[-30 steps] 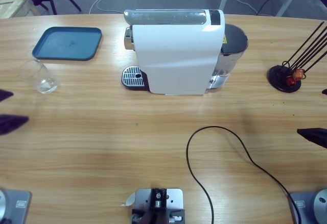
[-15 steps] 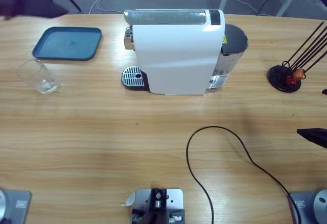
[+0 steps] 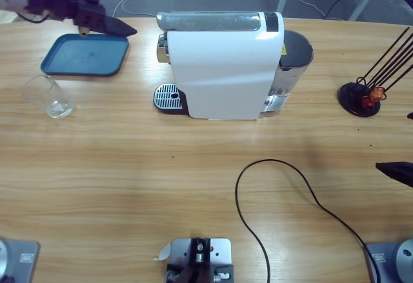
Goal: Pour coffee
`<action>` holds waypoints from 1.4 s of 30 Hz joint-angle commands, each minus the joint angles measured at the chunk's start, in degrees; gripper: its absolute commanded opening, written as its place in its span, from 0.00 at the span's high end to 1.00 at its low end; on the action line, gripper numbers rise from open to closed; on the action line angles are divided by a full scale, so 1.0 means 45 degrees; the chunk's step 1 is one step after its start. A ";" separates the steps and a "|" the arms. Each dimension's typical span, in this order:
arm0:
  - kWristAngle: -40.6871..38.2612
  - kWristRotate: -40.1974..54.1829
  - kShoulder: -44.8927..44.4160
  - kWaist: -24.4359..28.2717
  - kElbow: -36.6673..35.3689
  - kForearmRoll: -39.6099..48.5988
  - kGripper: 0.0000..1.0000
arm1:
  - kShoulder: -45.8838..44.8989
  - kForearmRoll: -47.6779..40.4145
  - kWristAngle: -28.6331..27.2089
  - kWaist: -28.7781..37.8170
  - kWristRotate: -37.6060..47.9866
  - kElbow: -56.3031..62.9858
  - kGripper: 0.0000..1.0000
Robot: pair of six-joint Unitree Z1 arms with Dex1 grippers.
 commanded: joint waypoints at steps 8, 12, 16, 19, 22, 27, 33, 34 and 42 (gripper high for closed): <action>-0.2042 -0.0250 0.1826 0.0126 -0.0710 -0.0357 0.35 | 0.0702 0.0023 0.0008 0.0147 -0.0081 0.0072 0.00; -0.2003 -0.0113 0.1420 0.0126 -0.0702 -0.0357 0.76 | 0.0694 0.0023 0.0000 0.0147 -0.0081 0.0064 0.00; -0.1893 -0.0113 0.1350 0.0126 -0.0741 -0.0361 1.00 | 0.0706 0.0023 0.0000 0.0147 -0.0081 0.0064 0.00; -0.1972 -0.0113 0.1326 0.0126 -0.0733 -0.0357 1.00 | 0.0718 0.0023 0.0000 0.0143 -0.0077 0.0064 0.00; -0.1991 -0.0113 0.1225 0.0126 -0.0721 -0.0353 1.00 | 0.0721 0.0031 0.0008 0.0147 -0.0081 0.0064 0.00; -0.2011 -0.0113 0.1084 0.0055 -0.0721 -0.0357 1.00 | 0.0706 0.0031 0.0000 0.0147 -0.0077 0.0064 0.00; -0.2030 -0.0105 0.0889 -0.0218 -0.1577 -0.0392 1.00 | 0.0757 0.0039 0.0000 0.0147 -0.0081 0.0056 0.00; -0.2030 -0.0105 0.0881 -0.0285 -0.1784 -0.0392 1.00 | 0.0780 0.0043 0.0000 0.0147 -0.0081 0.0044 0.00; -0.2163 -0.0094 0.0768 -0.0906 -0.2843 -0.0400 1.00 | 0.0741 0.0043 0.0000 0.0147 -0.0081 0.0060 0.00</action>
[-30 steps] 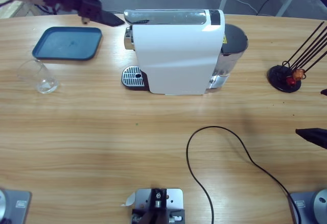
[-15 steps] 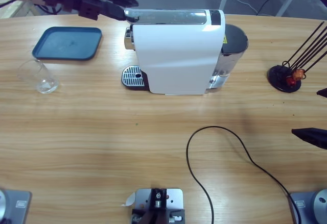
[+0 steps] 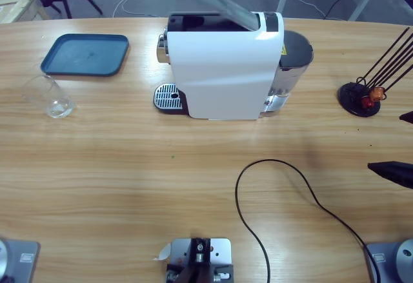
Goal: Pour coffee
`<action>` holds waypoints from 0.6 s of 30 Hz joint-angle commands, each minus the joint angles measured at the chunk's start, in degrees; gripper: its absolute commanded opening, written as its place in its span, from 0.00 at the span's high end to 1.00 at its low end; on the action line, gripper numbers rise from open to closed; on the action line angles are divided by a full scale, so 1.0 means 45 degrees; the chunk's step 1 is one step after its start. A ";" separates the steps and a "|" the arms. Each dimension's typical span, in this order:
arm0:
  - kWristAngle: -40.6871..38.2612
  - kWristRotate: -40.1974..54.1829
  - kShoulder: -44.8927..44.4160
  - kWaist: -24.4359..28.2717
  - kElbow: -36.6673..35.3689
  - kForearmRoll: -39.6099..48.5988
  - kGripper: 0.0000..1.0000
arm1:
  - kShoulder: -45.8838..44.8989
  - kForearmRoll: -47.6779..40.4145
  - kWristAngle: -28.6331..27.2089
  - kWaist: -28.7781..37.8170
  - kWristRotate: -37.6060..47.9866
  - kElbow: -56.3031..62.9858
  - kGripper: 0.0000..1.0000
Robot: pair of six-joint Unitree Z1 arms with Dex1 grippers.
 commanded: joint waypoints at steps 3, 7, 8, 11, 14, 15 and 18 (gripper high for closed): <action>-0.0328 0.0974 -0.0239 -0.1076 -0.1351 -0.0255 0.76 | 0.0308 0.0042 -0.0003 0.0146 -0.0069 0.0074 0.00; 0.1266 0.4283 -0.1184 -0.1799 -0.1323 0.0245 0.01 | 0.0414 0.0058 -0.1054 0.0146 0.0646 0.0055 0.00; 0.1516 0.5193 -0.1411 -0.1967 -0.1304 0.0624 0.00 | 0.0293 0.0015 -0.1554 0.0146 0.0814 0.0043 0.00; 0.3215 0.8181 -0.1997 -0.2713 -0.1296 0.2206 0.00 | -0.0016 -0.0493 -0.3187 0.0146 0.0935 -0.0215 0.01; 0.6829 1.1123 -0.2407 -0.3881 -0.0882 0.3605 0.00 | 0.0332 -0.0848 -0.4238 -0.0046 0.0935 -0.0465 0.02; 0.7672 1.1471 -0.2540 -0.4095 -0.0503 0.3605 0.00 | 0.0562 -0.0856 -0.4343 -0.0354 0.0935 -0.0543 0.02; 0.8747 1.1369 -0.2934 -0.4135 0.0681 0.3593 0.00 | 0.1148 -0.1036 -0.4343 -0.1847 0.0935 -0.0715 0.07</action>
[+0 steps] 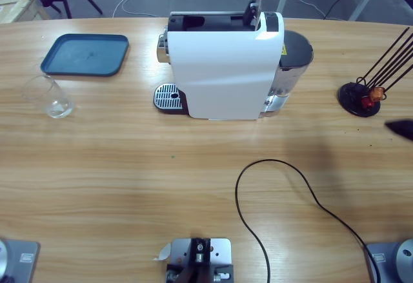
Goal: Pour coffee
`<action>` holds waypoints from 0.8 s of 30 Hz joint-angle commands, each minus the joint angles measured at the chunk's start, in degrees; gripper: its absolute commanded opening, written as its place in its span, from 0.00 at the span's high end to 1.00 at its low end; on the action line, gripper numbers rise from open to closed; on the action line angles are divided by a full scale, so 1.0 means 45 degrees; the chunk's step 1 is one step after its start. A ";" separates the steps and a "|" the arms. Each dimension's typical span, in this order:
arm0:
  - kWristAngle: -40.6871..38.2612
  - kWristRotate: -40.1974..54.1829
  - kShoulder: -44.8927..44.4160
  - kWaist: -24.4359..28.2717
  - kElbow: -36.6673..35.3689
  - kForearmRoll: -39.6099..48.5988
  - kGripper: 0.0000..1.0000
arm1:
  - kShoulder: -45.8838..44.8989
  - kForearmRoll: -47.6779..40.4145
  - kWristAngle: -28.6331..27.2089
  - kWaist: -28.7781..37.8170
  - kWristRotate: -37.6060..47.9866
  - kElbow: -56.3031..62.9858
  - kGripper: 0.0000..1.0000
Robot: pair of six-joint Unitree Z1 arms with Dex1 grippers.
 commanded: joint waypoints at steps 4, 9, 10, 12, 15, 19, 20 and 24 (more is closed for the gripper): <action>0.3445 0.1102 -0.1514 -0.0694 0.3946 0.0684 0.00 | 0.2192 -0.1255 0.0022 -0.4869 0.0861 -0.0425 0.30; 0.4015 -0.0214 -0.2592 -0.0694 0.5559 0.0700 0.00 | 0.3883 -0.4341 0.0698 -0.6306 0.2010 0.1493 0.33; 0.4015 -0.0284 -0.2791 -0.0698 0.5723 0.0700 0.00 | 0.4063 -0.5126 0.0573 -0.6306 0.2205 0.2029 0.33; 0.4027 -0.0320 -0.3158 -0.0694 0.5903 0.0700 0.00 | 0.4004 -0.6884 0.0139 -0.6306 0.2717 0.3380 0.33; 0.4054 -0.0320 -0.3322 -0.0694 0.5790 0.0692 0.00 | 0.3582 -0.8200 -0.0036 -0.6306 0.3311 0.4857 0.33; 0.4011 -0.0554 -0.2783 -0.0706 0.5266 0.0672 0.00 | 0.3954 -0.9735 0.0241 -0.6423 0.3389 0.6087 0.40; 0.4000 -0.0616 -0.2662 -0.0733 0.5129 0.0661 0.00 | 0.4243 -1.0259 0.0456 -0.6525 0.3326 0.6193 0.40; 0.4015 -0.0613 -0.2373 -0.0752 0.4715 0.0680 0.00 | 0.6067 -1.2837 0.0655 -0.6744 0.3065 0.6997 0.41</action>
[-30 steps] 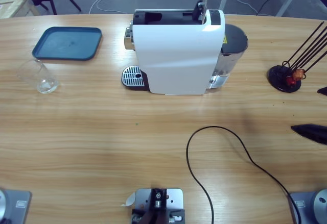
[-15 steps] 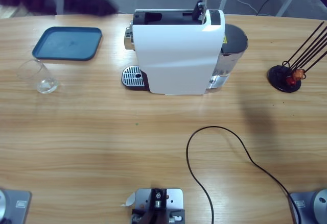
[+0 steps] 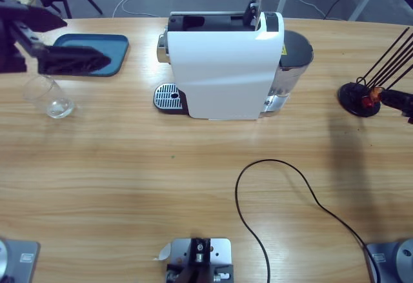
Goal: Pour coffee
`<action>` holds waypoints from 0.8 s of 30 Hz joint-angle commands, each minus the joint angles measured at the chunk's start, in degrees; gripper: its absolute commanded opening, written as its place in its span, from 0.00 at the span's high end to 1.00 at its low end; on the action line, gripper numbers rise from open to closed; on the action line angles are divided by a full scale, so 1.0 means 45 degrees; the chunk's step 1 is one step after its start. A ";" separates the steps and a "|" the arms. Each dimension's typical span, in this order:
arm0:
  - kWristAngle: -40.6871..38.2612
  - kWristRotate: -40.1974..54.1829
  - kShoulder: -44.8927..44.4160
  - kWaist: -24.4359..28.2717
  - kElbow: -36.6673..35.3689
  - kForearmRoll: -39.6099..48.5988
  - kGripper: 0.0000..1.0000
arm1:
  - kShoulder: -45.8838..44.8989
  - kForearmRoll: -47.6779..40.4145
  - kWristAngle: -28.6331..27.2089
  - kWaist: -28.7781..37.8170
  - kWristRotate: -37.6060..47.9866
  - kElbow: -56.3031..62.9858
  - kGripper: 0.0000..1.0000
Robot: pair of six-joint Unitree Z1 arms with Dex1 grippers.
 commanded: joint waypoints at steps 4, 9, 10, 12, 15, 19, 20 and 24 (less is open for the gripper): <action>0.0163 -0.0193 0.0635 -0.0168 -0.0501 0.0125 0.00 | 0.3383 -0.4809 0.0794 -0.1334 -0.0641 0.1718 0.41; 0.0183 -0.0209 0.0635 -0.0168 -0.0422 0.0136 0.00 | 0.3641 -0.5032 0.0899 -0.1627 -0.0758 0.1749 0.41; 0.0179 -0.0213 0.0671 -0.0168 -0.0434 0.0136 0.00 | 0.3676 -0.5032 0.0911 -0.1627 -0.0762 0.1749 0.42; 0.0171 -0.0240 0.0721 -0.0168 -0.0458 0.0136 0.00 | 0.3872 -0.5122 0.0942 -0.1627 -0.0852 0.1757 0.54; 0.0163 -0.0291 0.0686 -0.0168 -0.0434 0.0136 0.00 | 0.4266 -0.5583 0.0978 -0.1670 -0.0903 0.1874 0.54; 0.0159 -0.0326 0.0659 -0.0168 -0.0344 0.0152 0.00 | 0.4469 -0.5837 0.0974 -0.1678 -0.0961 0.1960 0.54; 0.0147 -0.0330 0.0674 -0.0168 -0.0360 0.0144 0.00 | 0.4462 -0.5860 0.0974 -0.1686 -0.0989 0.1964 0.54; 0.0124 -0.0349 0.0842 -0.0168 -0.0516 0.0136 0.00 | 0.4387 -0.5876 0.0911 -0.1701 -0.1106 0.2003 0.65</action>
